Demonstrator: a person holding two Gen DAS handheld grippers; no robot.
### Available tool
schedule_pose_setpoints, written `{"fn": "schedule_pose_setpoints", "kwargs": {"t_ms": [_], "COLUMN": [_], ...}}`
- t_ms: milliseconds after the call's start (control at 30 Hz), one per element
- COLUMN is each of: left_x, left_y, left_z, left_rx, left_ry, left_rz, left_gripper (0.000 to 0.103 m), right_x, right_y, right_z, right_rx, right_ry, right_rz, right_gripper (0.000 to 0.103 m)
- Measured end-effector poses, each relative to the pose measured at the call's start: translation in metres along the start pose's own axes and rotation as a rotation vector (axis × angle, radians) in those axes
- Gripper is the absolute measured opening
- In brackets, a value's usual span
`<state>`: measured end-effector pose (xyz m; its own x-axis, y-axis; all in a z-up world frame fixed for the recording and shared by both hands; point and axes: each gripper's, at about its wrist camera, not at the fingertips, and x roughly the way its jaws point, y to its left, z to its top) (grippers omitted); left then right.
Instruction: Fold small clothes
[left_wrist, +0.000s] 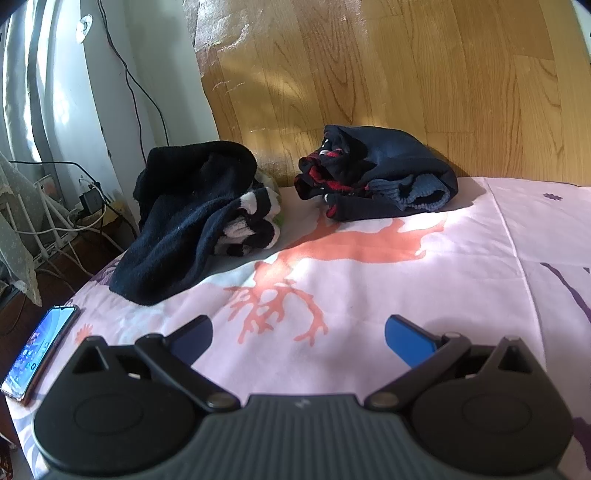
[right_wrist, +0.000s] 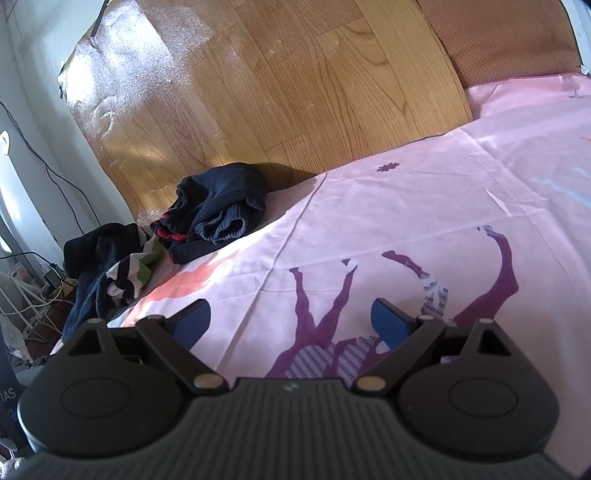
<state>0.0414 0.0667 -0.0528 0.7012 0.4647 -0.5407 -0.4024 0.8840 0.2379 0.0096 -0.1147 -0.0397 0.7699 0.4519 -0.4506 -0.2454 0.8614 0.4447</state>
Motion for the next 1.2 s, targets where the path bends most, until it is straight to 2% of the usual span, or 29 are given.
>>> {"fn": "schedule_pose_setpoints", "kwargs": {"t_ms": [267, 600, 900, 1033, 1200], "left_x": [0.003, 0.007, 0.005, 0.0, 0.001], "left_y": [0.004, 0.007, 0.007, 0.014, 0.017], "left_z": [0.001, 0.001, 0.001, 0.001, 0.001], "left_rx": [-0.023, -0.036, -0.027, -0.058, -0.08], "left_ry": [0.025, 0.068, 0.059, 0.032, 0.042], "left_rz": [0.005, -0.028, -0.05, -0.086, -0.099], "left_gripper": [0.103, 0.103, 0.103, 0.103, 0.103], "right_x": [-0.001, 0.0, 0.0, 0.0, 0.0], "right_y": [0.005, 0.004, 0.004, 0.004, 0.003], "right_z": [-0.001, -0.001, -0.001, -0.002, -0.001], "right_rx": [-0.048, -0.039, -0.034, -0.034, -0.034], "right_ry": [-0.011, -0.01, -0.012, -0.012, -0.011], "right_rz": [0.001, 0.002, 0.002, 0.0, 0.001], "right_gripper": [0.095, 0.095, 0.095, 0.095, 0.095]}}
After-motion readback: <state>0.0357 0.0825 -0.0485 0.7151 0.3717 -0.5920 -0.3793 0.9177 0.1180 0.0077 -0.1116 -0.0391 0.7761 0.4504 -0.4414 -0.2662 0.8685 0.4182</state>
